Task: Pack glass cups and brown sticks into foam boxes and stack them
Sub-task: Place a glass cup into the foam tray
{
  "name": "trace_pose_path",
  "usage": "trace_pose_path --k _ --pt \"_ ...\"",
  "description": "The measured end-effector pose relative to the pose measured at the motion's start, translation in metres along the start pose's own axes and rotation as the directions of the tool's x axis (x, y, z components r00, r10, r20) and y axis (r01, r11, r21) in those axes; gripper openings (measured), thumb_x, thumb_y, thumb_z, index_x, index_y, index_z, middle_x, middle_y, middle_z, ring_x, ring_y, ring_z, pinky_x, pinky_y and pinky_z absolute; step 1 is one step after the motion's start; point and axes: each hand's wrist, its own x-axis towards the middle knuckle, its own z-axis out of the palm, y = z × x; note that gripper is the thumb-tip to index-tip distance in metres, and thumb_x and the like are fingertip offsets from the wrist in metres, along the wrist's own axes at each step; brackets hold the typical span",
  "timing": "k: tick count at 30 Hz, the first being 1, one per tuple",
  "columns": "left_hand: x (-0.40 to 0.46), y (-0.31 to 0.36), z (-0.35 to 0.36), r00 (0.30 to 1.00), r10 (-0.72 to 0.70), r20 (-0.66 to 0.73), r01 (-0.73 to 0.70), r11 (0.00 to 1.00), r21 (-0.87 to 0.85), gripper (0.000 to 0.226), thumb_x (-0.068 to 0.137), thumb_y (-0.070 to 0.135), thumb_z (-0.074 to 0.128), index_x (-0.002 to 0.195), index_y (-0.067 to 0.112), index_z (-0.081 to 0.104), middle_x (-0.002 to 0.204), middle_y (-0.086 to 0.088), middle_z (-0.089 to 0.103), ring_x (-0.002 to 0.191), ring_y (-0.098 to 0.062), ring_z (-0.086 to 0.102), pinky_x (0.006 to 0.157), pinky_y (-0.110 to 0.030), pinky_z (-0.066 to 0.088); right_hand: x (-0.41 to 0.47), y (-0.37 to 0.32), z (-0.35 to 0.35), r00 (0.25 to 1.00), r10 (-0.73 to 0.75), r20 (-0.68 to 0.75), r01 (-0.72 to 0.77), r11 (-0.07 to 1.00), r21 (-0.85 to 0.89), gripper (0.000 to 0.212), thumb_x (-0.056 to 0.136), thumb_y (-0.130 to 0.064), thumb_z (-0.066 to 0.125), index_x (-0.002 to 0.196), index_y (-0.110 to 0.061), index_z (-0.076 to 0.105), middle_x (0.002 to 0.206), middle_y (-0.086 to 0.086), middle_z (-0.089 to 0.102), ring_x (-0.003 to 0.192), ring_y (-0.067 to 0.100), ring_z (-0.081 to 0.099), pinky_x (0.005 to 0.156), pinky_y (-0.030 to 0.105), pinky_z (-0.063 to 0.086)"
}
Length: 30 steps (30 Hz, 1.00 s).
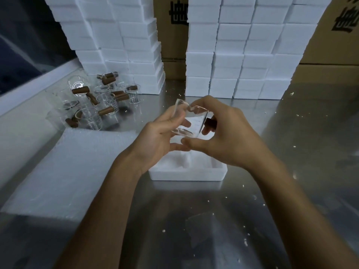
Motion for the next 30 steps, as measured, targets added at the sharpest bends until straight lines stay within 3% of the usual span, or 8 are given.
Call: trace_pose_path --k 3,7,10,15,20,26,28,30 --pt "-0.002 0.004 -0.003 0.999 -0.003 -0.039 0.008 0.991 0.134 0.053 0.081 0.039 0.055 0.131 0.023 0.060 0.113 0.001 0.063 0.115 -0.027 0.055 0.096 -0.049 0.048 0.000 0.003 -0.001 0.999 0.042 0.028 -0.041 0.999 -0.035 0.088 0.064 -0.045 0.087 0.140 -0.036 0.044 0.106 -0.033 0.049 0.070 -0.008 0.054 0.061 0.006 0.045" --pt "-0.002 0.009 -0.021 0.951 0.139 -0.275 -0.028 0.928 0.372 0.030 0.083 0.035 0.061 0.112 0.033 0.068 0.109 0.004 0.069 0.097 -0.015 0.066 0.083 -0.033 0.052 0.000 0.004 -0.004 0.996 0.056 0.070 -0.051 0.996 -0.076 0.083 0.067 -0.039 0.085 0.142 -0.030 0.051 0.114 -0.022 0.058 0.067 -0.006 0.053 0.072 0.021 0.051" --pt "-0.006 0.010 -0.043 0.733 0.340 -0.589 0.081 0.817 0.572 0.008 0.085 0.023 0.067 0.085 0.031 0.069 0.080 0.011 0.067 0.069 -0.003 0.062 0.062 -0.021 0.049 -0.002 0.003 -0.009 0.997 0.039 0.064 -0.036 0.998 -0.044 0.075 0.067 -0.037 0.083 0.137 -0.032 0.055 0.108 -0.026 0.057 0.069 -0.006 0.058 0.070 0.020 0.051" --pt "-0.018 0.007 -0.079 0.504 0.337 -0.795 0.614 0.508 0.604 0.025 0.075 0.041 0.079 0.078 0.020 0.066 0.097 -0.010 0.071 0.095 -0.035 0.064 0.081 -0.039 0.047 -0.004 0.005 -0.015 0.998 0.037 0.059 -0.038 0.999 0.018 0.074 0.068 -0.033 0.083 0.137 -0.031 0.055 0.101 -0.034 0.056 0.077 -0.005 0.062 0.064 0.011 0.050" --pt "-0.020 -0.005 -0.090 0.498 0.067 -0.864 0.798 0.355 0.487 0.087 0.070 0.063 0.078 0.130 0.005 0.053 0.132 -0.022 0.058 0.118 -0.044 0.055 0.097 -0.049 0.044 -0.003 0.007 -0.018 0.997 0.049 0.057 -0.053 0.996 0.072 0.066 0.067 -0.033 0.084 0.129 -0.032 0.061 0.093 -0.033 0.061 0.071 0.009 0.064 0.061 0.005 0.045" --pt "-0.016 -0.010 -0.089 0.550 0.089 -0.831 0.748 0.389 0.537 0.042 0.085 0.036 0.074 0.114 0.007 0.065 0.116 -0.018 0.066 0.110 -0.041 0.059 0.093 -0.044 0.045 -0.004 0.006 -0.018 0.994 0.063 0.092 -0.071 0.995 0.076 0.070 0.066 -0.039 0.082 0.131 -0.031 0.059 0.095 -0.030 0.060 0.075 0.006 0.064 0.066 0.013 0.054" --pt "-0.018 -0.008 -0.087 0.585 0.225 -0.779 0.645 0.453 0.615 0.008 0.090 0.021 0.067 0.089 0.013 0.070 0.088 -0.010 0.066 0.091 -0.034 0.061 0.079 -0.037 0.044 -0.003 0.006 -0.018 0.992 0.075 0.099 -0.083 0.994 0.075 0.071 0.065 -0.040 0.082 0.132 -0.030 0.059 0.096 -0.028 0.061 0.074 0.007 0.065 0.066 0.016 0.056" --pt "-0.019 -0.003 -0.082 0.560 0.422 -0.713 0.499 0.514 0.697 0.013 0.092 0.013 0.059 0.080 0.017 0.064 0.079 -0.003 0.061 0.079 -0.026 0.054 0.075 -0.032 0.038 -0.003 0.006 -0.017 0.992 0.082 0.100 -0.089 0.994 0.062 0.072 0.067 -0.039 0.083 0.134 -0.030 0.058 0.096 -0.030 0.059 0.072 0.006 0.064 0.063 0.015 0.054"
